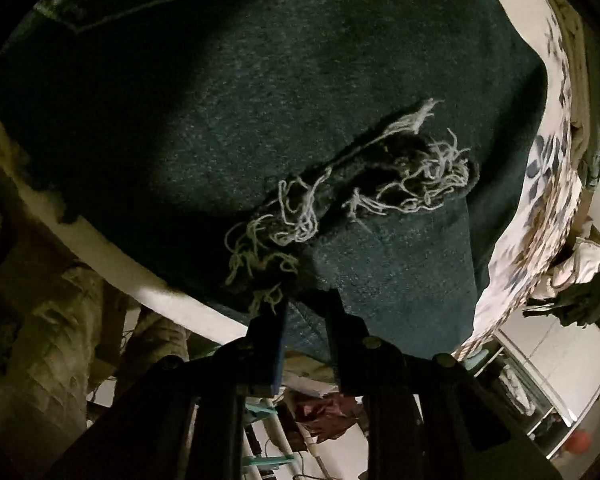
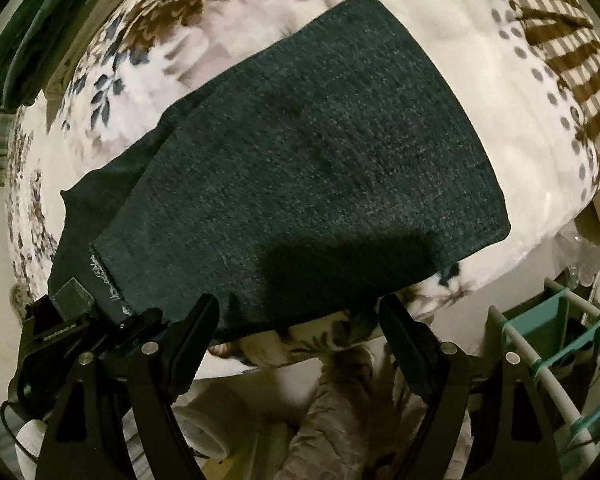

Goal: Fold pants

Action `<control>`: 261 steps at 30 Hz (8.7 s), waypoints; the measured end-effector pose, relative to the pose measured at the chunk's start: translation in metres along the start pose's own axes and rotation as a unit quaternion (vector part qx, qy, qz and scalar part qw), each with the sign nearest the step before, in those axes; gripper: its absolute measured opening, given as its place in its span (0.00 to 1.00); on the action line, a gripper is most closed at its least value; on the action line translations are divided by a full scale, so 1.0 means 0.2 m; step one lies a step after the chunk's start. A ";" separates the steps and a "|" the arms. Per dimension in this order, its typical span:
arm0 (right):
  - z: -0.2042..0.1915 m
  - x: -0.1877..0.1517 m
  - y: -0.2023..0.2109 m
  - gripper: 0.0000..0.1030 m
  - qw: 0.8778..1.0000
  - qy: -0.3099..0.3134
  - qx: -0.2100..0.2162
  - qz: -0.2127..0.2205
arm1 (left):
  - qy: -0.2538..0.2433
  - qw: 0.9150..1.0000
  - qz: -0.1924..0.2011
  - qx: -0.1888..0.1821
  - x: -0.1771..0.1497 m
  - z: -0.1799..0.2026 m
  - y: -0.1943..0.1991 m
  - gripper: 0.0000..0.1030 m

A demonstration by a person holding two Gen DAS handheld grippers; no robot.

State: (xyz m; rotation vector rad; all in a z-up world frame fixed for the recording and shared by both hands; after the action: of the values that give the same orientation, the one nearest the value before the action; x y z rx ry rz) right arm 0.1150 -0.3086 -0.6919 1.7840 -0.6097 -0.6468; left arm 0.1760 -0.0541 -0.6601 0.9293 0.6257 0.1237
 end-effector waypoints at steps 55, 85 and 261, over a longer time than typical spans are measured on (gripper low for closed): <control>-0.08 0.05 0.40 0.92 0.988 0.080 0.103 0.079 | -0.312 0.864 0.392 -0.055 -0.52 0.49 0.80 0.25; 0.27 0.43 0.46 0.92 0.987 0.076 0.141 0.034 | -0.351 0.892 0.250 0.136 -0.67 0.85 0.01 0.83; -1.35 1.84 0.55 0.28 0.940 -0.038 0.319 0.115 | -0.282 0.934 0.204 -0.078 1.59 1.67 0.84 0.26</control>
State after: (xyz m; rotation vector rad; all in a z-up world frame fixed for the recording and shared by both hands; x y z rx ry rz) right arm 0.5569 -0.4077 -0.5648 2.2384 -1.1591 -0.3739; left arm 0.6478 -0.0756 -0.5262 0.8755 -0.1166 0.2612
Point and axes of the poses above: each gripper's, at about its wrist camera, not at the fingertips, and y roughly against the way its jaws point, z to its right, x to its top, the point moved 4 cm from there along -y, roughly the way its jaws point, and after that the axes turned 6 degrees about -y, right-handed, at the moved point
